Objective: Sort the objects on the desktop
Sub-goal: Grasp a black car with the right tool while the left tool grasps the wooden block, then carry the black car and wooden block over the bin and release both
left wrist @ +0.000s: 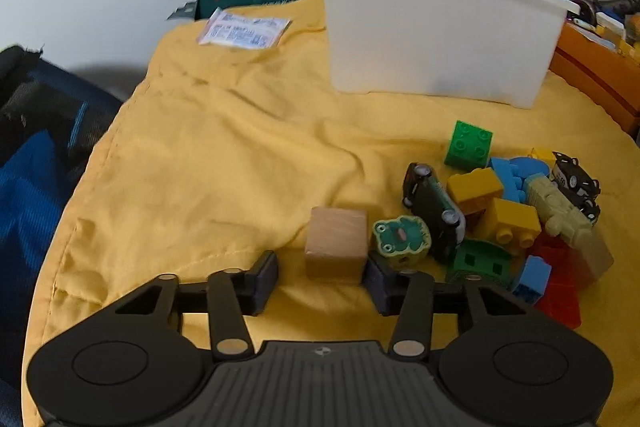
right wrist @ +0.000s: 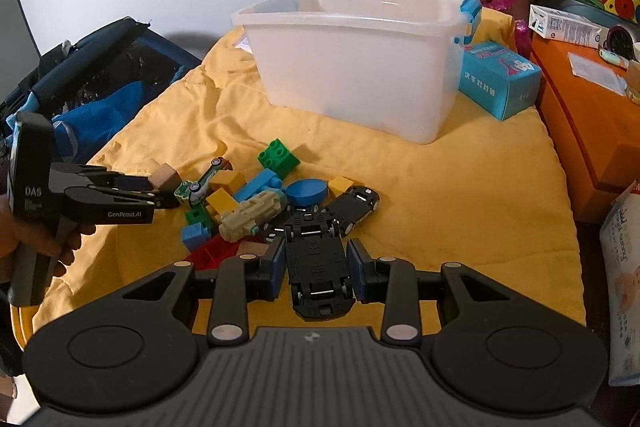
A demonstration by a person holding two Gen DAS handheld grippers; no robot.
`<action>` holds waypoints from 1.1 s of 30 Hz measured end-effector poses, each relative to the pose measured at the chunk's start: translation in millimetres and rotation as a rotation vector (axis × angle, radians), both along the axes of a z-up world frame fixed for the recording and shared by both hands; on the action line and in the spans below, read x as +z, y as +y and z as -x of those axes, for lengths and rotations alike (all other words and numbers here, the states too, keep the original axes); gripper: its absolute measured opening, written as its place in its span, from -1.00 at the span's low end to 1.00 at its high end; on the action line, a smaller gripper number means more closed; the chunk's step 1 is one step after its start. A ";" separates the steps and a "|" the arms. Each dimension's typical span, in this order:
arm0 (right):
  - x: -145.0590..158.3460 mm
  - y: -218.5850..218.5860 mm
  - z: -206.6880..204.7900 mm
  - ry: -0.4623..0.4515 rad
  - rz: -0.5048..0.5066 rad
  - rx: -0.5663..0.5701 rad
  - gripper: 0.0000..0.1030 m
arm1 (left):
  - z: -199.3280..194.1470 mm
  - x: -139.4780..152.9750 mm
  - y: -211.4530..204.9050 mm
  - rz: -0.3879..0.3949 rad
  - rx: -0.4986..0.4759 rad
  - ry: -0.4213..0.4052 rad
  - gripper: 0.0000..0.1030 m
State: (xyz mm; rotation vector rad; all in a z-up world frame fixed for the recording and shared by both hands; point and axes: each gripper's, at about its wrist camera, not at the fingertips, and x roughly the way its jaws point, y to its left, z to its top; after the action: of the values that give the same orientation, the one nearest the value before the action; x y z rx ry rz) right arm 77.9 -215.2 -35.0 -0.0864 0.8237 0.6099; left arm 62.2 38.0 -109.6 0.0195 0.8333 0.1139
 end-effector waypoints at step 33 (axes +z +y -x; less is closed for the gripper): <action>99.7 18.3 -103.4 -0.212 -0.151 -0.081 -0.29 | -98.8 184.5 -22.0 0.028 -0.072 -0.338 -0.37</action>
State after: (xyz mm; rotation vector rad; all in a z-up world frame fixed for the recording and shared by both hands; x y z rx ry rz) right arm 181.3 -196.9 64.8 0.0199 0.5718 0.5734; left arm 161.0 16.0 74.9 0.0034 0.4957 0.0354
